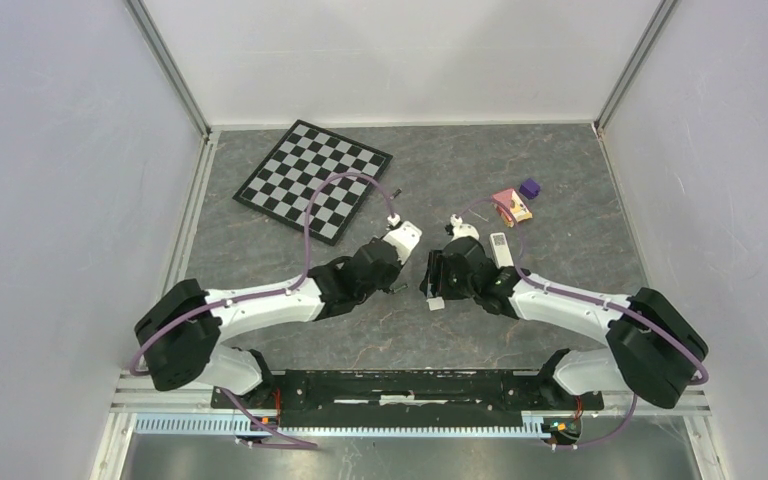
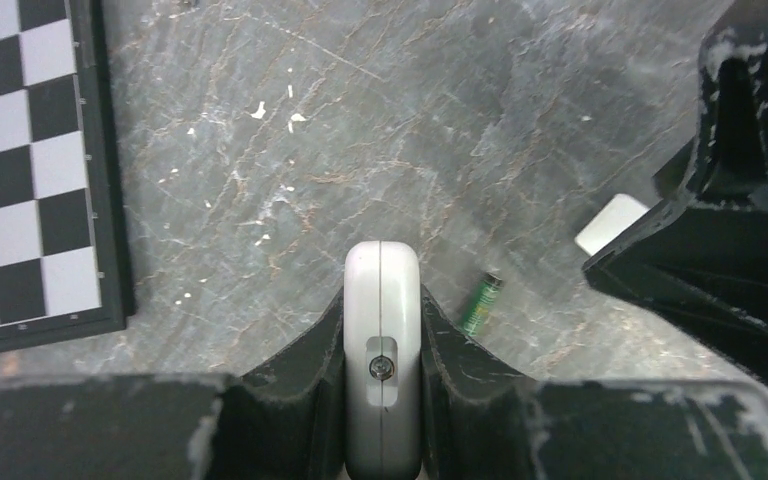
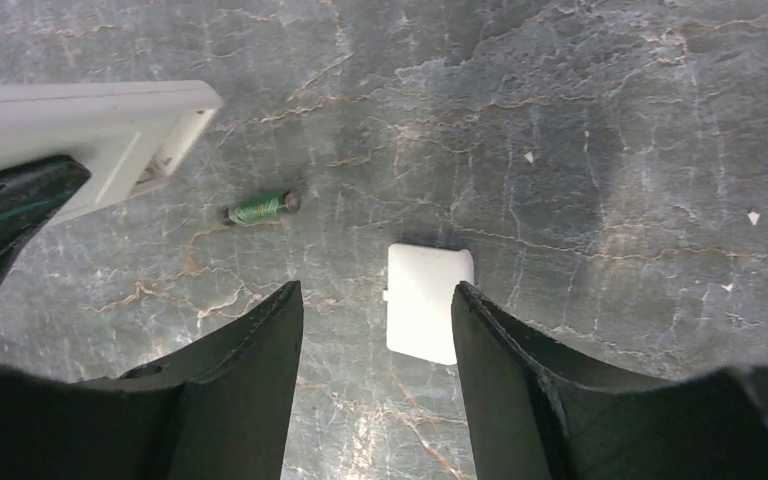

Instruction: Load the batteries into the remote control

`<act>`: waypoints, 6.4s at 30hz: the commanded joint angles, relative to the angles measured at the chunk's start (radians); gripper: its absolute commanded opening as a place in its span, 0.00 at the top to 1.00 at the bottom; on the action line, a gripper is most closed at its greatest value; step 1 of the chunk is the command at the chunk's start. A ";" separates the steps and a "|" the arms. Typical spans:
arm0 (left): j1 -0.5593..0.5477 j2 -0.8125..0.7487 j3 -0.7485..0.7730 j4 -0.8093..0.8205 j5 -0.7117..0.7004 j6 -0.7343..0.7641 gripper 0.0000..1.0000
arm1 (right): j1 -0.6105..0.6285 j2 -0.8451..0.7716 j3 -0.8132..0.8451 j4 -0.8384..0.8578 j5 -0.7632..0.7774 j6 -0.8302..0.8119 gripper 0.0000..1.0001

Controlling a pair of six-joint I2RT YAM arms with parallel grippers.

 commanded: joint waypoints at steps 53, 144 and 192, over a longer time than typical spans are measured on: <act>0.797 -0.217 0.097 -0.058 0.694 -0.355 0.98 | 0.353 0.158 0.113 -0.349 -0.218 -1.085 0.43; 0.669 -0.019 -0.345 1.152 0.597 -1.496 0.98 | -0.038 0.414 1.026 -0.396 0.020 -0.001 0.85; 0.662 0.085 -0.360 1.415 0.556 -1.583 0.98 | -0.119 0.201 1.062 -0.396 -0.117 0.106 0.03</act>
